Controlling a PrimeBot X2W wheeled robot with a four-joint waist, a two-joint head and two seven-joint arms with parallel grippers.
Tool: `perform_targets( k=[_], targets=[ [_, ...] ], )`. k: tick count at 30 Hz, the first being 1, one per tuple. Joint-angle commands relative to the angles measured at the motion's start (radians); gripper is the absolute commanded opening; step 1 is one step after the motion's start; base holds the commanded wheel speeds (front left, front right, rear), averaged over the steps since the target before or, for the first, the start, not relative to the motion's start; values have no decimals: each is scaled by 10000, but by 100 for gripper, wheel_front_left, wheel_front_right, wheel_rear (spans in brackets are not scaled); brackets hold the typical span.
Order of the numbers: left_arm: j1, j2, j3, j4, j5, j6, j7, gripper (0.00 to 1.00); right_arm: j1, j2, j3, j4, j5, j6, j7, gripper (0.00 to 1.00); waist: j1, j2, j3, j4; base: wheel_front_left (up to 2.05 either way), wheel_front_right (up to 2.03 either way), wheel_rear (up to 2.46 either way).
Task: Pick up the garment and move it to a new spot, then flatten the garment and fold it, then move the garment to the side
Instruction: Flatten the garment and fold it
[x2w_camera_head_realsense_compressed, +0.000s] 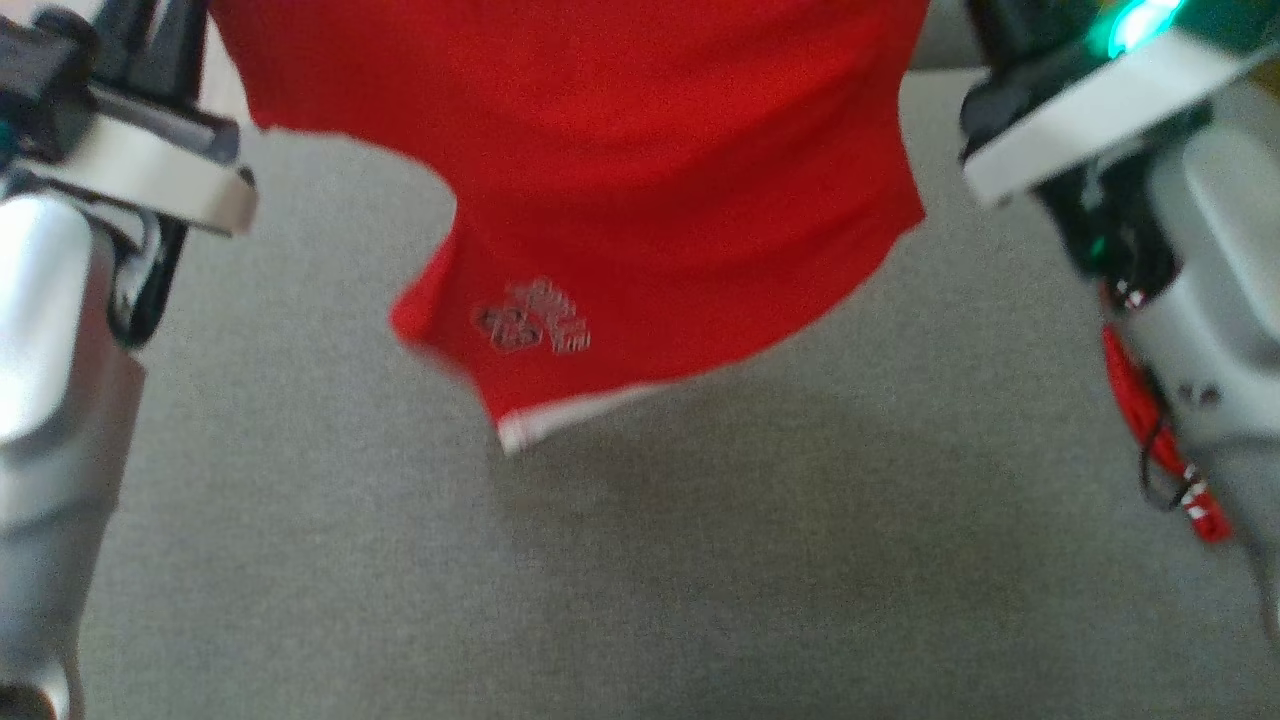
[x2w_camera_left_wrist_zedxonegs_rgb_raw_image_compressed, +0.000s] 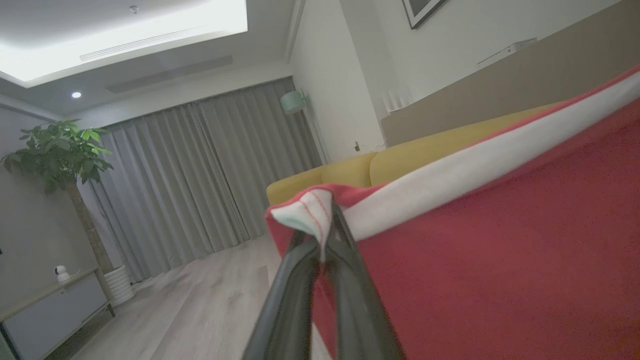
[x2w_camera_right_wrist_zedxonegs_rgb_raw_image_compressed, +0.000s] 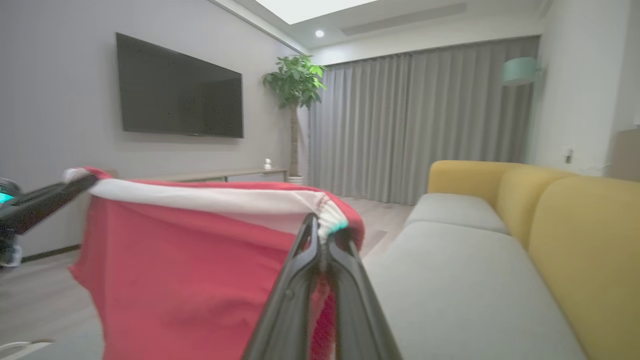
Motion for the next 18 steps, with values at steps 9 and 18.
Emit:
perform_targets(
  k=[9,18],
  targets=[
    [-2867,-202,732,790,600,900,-1211,0,-3237,493,-83,2427,-1496,-7,-1754,0,-1,0,1661,125,0,0,0],
    [107,-1159,1835,-189,280,1098,-1247,0,-1759,406,491,3146,-1033,-7,-1961,0,-1,0,1529,235,0,0,0]
  ],
)
